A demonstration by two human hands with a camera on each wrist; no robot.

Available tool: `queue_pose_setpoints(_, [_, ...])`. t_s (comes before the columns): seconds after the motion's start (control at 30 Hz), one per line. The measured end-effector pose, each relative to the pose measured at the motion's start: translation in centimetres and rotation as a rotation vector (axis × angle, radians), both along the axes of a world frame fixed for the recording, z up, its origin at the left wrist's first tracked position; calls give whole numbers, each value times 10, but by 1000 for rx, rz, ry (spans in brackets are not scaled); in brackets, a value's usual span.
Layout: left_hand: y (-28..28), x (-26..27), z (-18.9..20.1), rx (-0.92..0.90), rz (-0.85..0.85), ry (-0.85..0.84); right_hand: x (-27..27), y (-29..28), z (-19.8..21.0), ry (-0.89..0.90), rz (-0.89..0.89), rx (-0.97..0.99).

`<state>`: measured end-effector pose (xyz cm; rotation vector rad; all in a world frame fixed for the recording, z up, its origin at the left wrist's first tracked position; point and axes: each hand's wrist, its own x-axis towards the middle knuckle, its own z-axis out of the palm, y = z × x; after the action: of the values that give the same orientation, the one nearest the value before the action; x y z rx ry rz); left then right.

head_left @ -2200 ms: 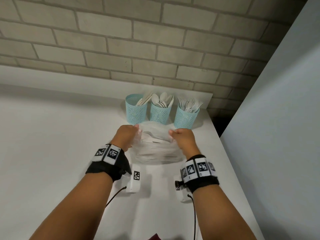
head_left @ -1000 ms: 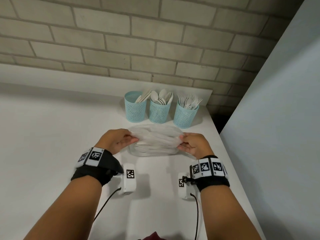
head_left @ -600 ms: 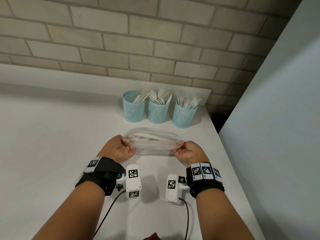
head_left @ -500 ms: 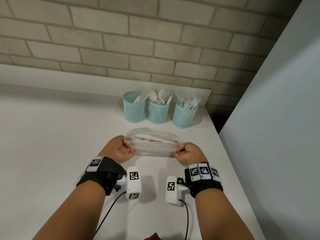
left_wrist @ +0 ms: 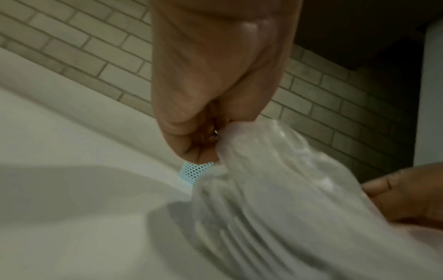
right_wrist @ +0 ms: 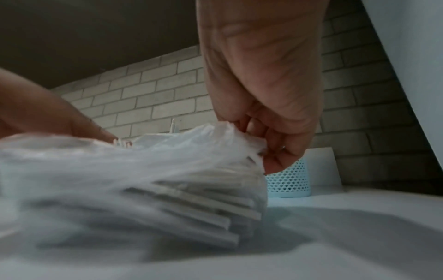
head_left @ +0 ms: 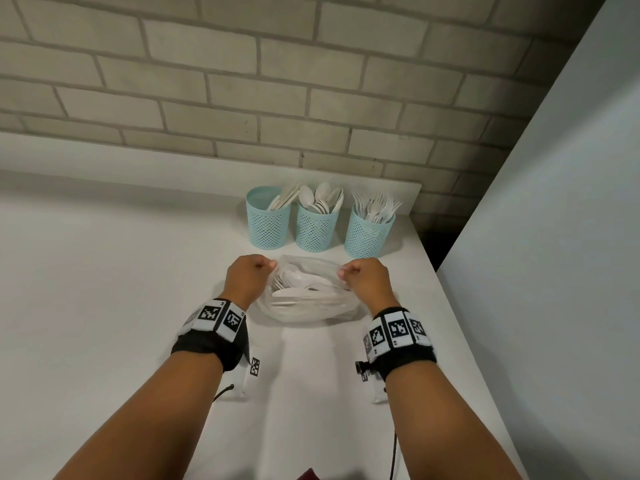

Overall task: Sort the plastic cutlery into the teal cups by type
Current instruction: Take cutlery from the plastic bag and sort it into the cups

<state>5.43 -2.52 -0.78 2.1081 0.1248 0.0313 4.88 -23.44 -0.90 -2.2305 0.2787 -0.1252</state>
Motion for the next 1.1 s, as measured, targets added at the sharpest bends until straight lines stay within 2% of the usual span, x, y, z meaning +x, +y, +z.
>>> queue_pose_setpoints(0.1, [-3,1,5,-187,2,89,4,-1,4,74,-72,316])
queue_pose_setpoints(0.23, [-4,0,1,-531,34,265,5,-6,-1,229,-186,477])
queue_pose_setpoints(0.27, [-3,-1,-2,-579,54,283,6,-7,-3,227,-190,445])
queue_pose_setpoints(0.33, [-1,-1,-4,-505,74,261,7,-8,-4,177,-147,173])
queue_pose_setpoints(0.4, [-1,-3,0,-422,73,222,4,-1,5,35,-125,-85])
queue_pose_setpoints(0.47, [-2,-6,5,-395,25,205,0,9,22,-136,-36,-107])
queue_pose_setpoints(0.5, [-2,-8,8,-377,-15,208,-2,14,30,-152,44,-96])
queue_pose_setpoints(0.57, [-3,-13,11,-345,-90,202,-7,26,42,-12,247,-142])
queue_pose_setpoints(0.67, [-4,-17,15,-312,-121,140,-12,44,40,240,461,-415])
queue_pose_setpoints(0.9, [-5,-23,18,-303,-139,99,-11,62,28,405,589,-661])
queue_pose_setpoints(1.1, [-4,-28,19,-306,-134,83,-9,55,40,556,704,-808])
